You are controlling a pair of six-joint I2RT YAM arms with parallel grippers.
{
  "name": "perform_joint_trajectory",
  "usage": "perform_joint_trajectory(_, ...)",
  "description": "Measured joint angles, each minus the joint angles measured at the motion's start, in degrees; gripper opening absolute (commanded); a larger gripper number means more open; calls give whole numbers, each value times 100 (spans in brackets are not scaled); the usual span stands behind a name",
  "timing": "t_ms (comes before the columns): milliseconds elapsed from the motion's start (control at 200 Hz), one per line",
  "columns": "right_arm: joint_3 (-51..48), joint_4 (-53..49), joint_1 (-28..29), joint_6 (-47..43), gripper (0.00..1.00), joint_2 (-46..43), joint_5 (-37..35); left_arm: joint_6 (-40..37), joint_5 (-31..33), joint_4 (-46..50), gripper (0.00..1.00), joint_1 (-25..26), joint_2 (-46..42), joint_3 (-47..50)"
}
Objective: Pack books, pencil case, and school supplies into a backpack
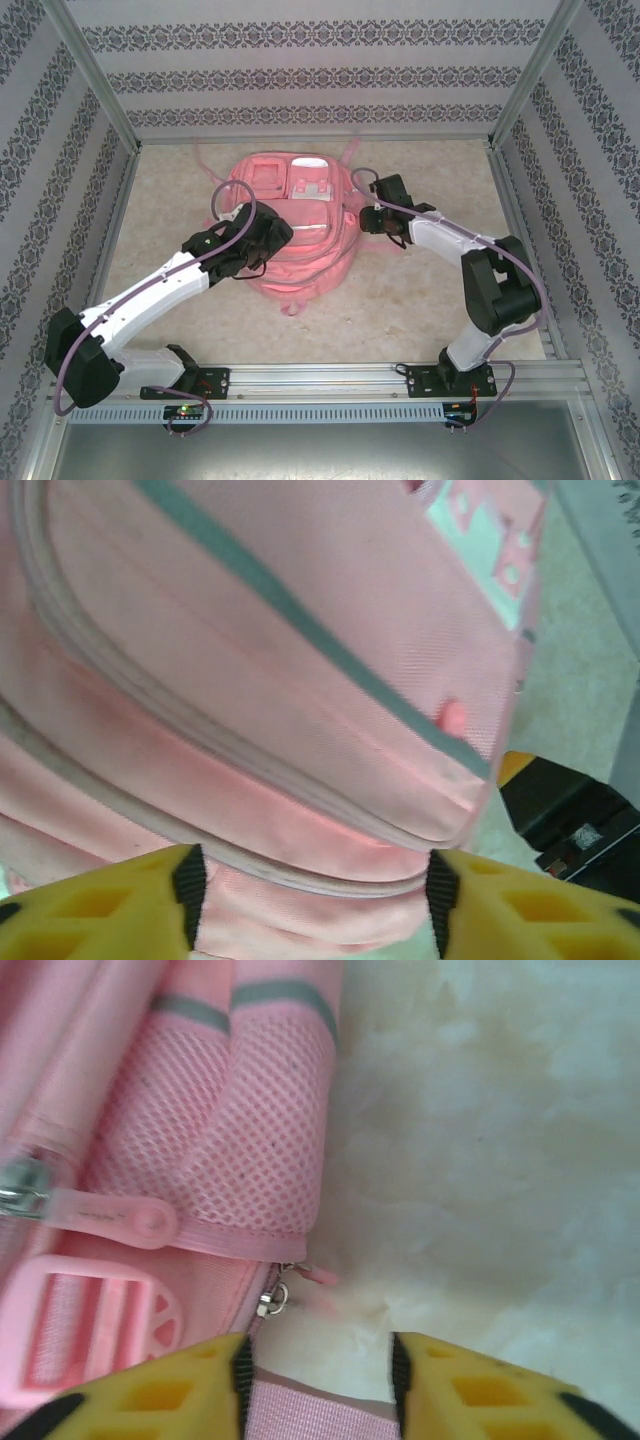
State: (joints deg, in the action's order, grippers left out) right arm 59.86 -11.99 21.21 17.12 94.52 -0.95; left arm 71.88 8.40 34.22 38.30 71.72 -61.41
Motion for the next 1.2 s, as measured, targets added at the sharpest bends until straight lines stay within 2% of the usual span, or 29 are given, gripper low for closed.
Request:
perform_joint_trajectory(55,-79,0,-13,2,58,-249,-22,-214,177,267,100,-66,-11,-212)
perform_joint_trajectory(165,-278,-7,-118,107,74,-887,-146,-769,614,708,100,-433,-103,-459)
perform_joint_trajectory(330,-785,15,-417,122,98,-2063,-688,-1650,1200,992,100,-1427,-452,-302)
perform_joint_trajectory(500,-1414,188,-793,142,98,-3165,-1182,-2575,2085,769,100,-2142,-846,540)
perform_joint_trajectory(709,-2527,914,-977,-284,98,-3532,-1556,-3777,3154,-667,100,-2675,-973,2044)
perform_joint_trajectory(869,-2955,1250,-988,-544,98,-3222,-1845,-4614,3029,-1799,100,-3213,-734,2844)
perform_joint_trajectory(1204,-2955,3106,-1176,-1130,98,-1593,-2474,-5058,2304,-3285,100,-3641,1005,2715)
